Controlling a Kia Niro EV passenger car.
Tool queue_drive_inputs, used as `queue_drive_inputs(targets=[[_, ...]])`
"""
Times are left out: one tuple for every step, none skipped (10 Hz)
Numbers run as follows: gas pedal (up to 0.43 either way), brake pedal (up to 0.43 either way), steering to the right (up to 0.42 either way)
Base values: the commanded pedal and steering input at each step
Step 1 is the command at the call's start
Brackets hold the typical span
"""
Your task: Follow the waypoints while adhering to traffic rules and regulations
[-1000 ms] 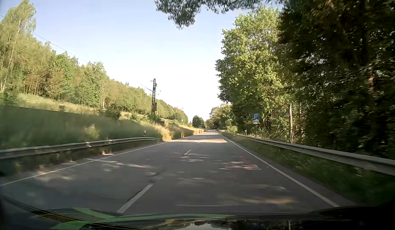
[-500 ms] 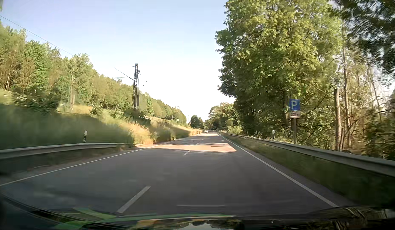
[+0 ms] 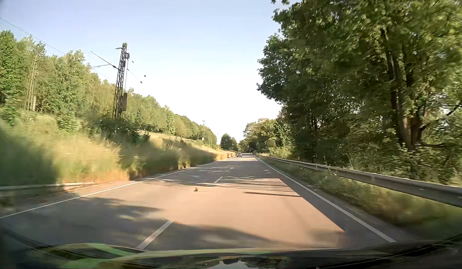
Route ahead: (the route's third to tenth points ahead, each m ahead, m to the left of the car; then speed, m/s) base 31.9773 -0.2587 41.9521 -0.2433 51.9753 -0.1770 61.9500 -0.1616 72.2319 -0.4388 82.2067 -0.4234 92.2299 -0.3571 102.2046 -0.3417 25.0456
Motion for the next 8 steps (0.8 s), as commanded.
queue_drive_inputs(targets=[[0.260,0.000,0.000],[0.260,0.000,0.000],[0.248,0.000,0.000],[0.248,0.000,0.000],[0.260,0.000,0.000],[0.268,0.000,0.000],[0.268,0.000,0.000],[0.268,0.000,0.000]])
